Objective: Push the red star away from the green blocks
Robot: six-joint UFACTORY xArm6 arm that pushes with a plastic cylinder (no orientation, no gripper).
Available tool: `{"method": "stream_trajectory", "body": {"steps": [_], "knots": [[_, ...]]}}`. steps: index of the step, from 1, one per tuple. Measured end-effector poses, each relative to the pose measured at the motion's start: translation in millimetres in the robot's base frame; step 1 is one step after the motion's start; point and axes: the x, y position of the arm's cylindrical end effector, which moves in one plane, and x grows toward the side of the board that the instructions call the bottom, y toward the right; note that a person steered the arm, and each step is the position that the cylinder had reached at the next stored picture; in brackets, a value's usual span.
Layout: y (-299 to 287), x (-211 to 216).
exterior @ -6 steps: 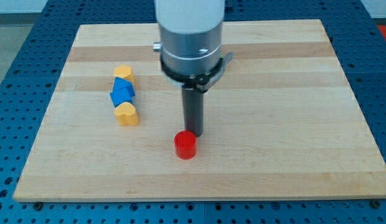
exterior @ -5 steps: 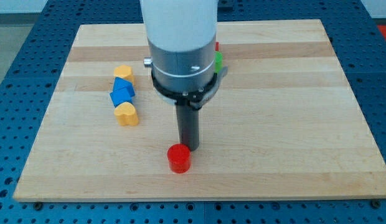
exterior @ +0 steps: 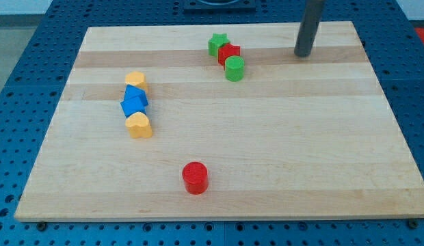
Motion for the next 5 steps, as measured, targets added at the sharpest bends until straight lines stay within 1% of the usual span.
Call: {"method": "stream_trajectory", "body": {"steps": [1, 2, 3, 4, 5], "knots": [[-33.2, -55.5], [-77.3, -68.1], [-76.4, -40.7], [-56.6, -22.6], [-71.2, -1.0]]}}
